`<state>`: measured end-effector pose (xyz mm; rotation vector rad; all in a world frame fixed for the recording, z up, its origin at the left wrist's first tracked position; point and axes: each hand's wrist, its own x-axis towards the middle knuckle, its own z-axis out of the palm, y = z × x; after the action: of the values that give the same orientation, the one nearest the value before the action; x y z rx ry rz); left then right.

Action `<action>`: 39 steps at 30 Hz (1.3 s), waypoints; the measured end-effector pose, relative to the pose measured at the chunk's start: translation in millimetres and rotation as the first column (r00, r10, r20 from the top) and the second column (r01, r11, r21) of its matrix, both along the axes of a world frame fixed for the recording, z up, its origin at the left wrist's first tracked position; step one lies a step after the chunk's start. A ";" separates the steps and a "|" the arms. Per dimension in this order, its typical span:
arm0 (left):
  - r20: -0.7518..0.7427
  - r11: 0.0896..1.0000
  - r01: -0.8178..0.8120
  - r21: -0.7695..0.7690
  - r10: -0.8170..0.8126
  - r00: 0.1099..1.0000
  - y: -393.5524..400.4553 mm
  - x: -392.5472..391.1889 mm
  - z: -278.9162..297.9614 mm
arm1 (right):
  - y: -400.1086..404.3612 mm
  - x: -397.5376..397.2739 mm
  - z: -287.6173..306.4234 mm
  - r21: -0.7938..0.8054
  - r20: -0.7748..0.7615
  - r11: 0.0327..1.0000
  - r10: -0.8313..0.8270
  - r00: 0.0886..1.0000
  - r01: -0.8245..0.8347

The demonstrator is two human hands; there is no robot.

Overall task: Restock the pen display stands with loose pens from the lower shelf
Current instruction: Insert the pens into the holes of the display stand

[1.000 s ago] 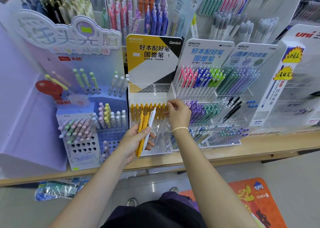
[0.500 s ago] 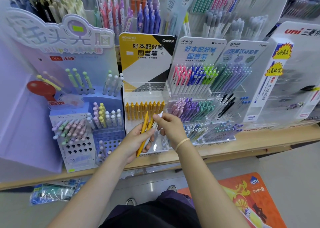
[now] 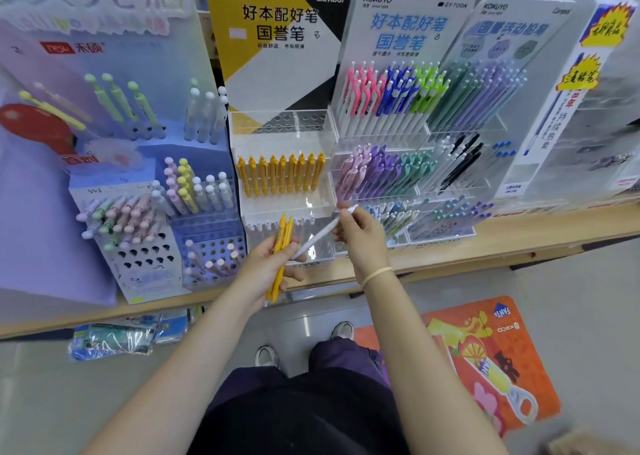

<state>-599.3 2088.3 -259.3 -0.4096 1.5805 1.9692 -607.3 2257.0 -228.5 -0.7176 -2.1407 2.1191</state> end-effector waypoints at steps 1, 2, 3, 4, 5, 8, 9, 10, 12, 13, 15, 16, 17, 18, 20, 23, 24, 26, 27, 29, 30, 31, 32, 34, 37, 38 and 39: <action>0.018 1.000 -0.010 -0.002 0.010 1.000 -0.2 3.6 -5.1 | 3.4 2.3 -3.0 0.026 -0.036 0.999 -0.042 0.998 0.043; 0.036 1.000 -0.018 -0.004 0.018 0.999 -0.4 6.6 -8.8 | 6.5 4.5 -5.2 0.038 -0.069 0.996 -0.076 0.995 0.079; 0.053 1.000 -0.025 -0.003 0.025 0.998 -0.5 9.0 -11.6 | 9.3 6.5 -8.0 0.038 -0.097 0.993 -0.106 0.990 0.110; 0.068 1.000 -0.029 0.000 0.029 0.997 -0.3 10.9 -13.9 | 11.6 8.4 -11.4 0.031 -0.115 0.990 -0.134 0.984 0.138; 0.076 1.000 -0.031 0.006 0.030 0.997 0.1 12.2 -15.7 | 13.7 10.0 -15.0 0.027 -0.127 0.987 -0.156 0.980 0.160; 0.085 0.999 -0.039 0.024 0.037 0.996 1.2 13.1 -18.3 | 16.5 13.8 -23.7 0.032 -0.114 0.984 -0.172 0.978 0.177; 0.087 0.999 -0.045 0.030 0.042 0.995 1.2 12.6 -18.9 | 16.5 14.0 -26.4 0.029 -0.105 0.984 -0.173 0.979 0.177; 0.088 0.998 -0.050 0.034 0.046 0.995 0.9 12.1 -19.3 | 16.3 13.9 -28.1 0.029 -0.098 0.983 -0.178 0.979 0.182; 0.087 0.998 -0.051 0.034 0.048 0.995 0.5 11.5 -19.5 | 14.6 12.4 -30.2 0.029 -0.090 0.978 -0.201 0.975 0.205; 0.084 0.998 -0.049 0.033 0.046 0.995 0.1 11.7 -19.3 | 13.4 11.3 -30.9 0.034 -0.091 0.976 -0.212 0.973 0.216; 0.080 0.999 -0.042 0.032 0.039 0.996 -0.6 12.9 -19.0 | 11.5 9.6 -31.1 0.052 -0.098 0.973 -0.221 0.970 0.226; 0.077 0.999 -0.039 0.032 0.036 0.996 -1.1 13.8 -18.7 | 10.5 9.6 -30.4 0.047 -0.101 0.974 -0.218 0.971 0.223; 0.073 0.999 -0.037 0.032 0.034 0.997 -1.5 14.6 -18.6 | 9.3 9.5 -29.1 0.034 -0.104 0.976 -0.210 0.972 0.215; 0.069 0.999 -0.034 0.032 0.032 0.997 -1.7 15.3 -18.0 | 8.2 9.8 -27.1 0.021 -0.109 0.979 -0.199 0.974 0.202; 0.058 0.999 -0.027 0.035 0.025 0.998 -1.4 15.8 -16.9 | 5.9 8.9 -24.0 0.017 -0.114 0.985 -0.171 0.979 0.174; 0.042 0.999 -0.015 0.047 0.013 0.999 -0.4 15.6 -13.9 | 2.4 5.3 -25.0 0.050 -0.105 0.990 -0.124 0.987 0.130; 0.037 0.999 -0.013 0.049 0.011 0.999 -0.2 15.5 -12.7 | 1.5 4.5 -26.0 0.065 -0.097 0.991 -0.110 0.989 0.117; 0.029 0.999 -0.011 0.050 0.010 1.000 -0.4 15.4 -10.7 | 0.4 3.9 -28.9 0.097 -0.082 0.990 -0.092 0.992 0.100; 0.028 0.999 -0.012 0.050 0.011 1.000 -0.7 15.3 -10.3 | -0.2 4.2 -30.2 0.112 -0.076 0.989 -0.087 0.993 0.096; 0.027 0.998 -0.014 0.054 0.012 1.000 -1.6 15.1 -9.3 | -1.2 5.1 -32.7 0.134 -0.065 0.987 -0.079 0.995 0.087; 0.026 0.998 -0.014 0.054 0.013 1.000 -2.2 14.9 -8.9 | -1.7 5.3 -33.7 0.139 -0.057 0.987 -0.074 0.996 0.081; 0.026 0.999 -0.015 0.053 0.013 1.000 -2.4 14.9 -8.9 | -2.3 5.2 -34.9 0.140 -0.045 0.987 -0.067 0.997 0.072; 0.025 0.999 -0.015 0.052 0.014 1.000 -2.6 15.2 -8.5 | -3.0 5.2 -35.5 0.135 -0.030 0.989 -0.058 0.998 0.061; 0.022 0.998 -0.016 0.056 0.015 1.000 -2.6 16.1 -7.9 | -5.0 4.7 -36.2 0.101 -0.003 0.994 -0.040 0.999 0.040; 0.025 0.998 -0.020 0.063 0.019 1.000 -3.5 16.9 -6.2 | -9.5 2.6 -35.5 0.026 0.018 0.999 -0.028 0.999 0.028; 0.027 0.998 -0.023 0.066 0.021 0.999 -4.2 16.9 -5.4 | -11.1 1.4 -35.1 0.011 0.027 1.000 -0.026 0.999 0.025; 0.027 0.997 -0.025 0.068 0.024 0.999 -5.1 17.0 -5.0 | -12.9 0.4 -34.5 -0.003 0.038 1.000 -0.021 0.999 0.021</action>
<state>-582.3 2083.2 -264.3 -0.4272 1.4938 2.0223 -606.9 2244.1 -263.0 -0.7836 -2.1382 2.1164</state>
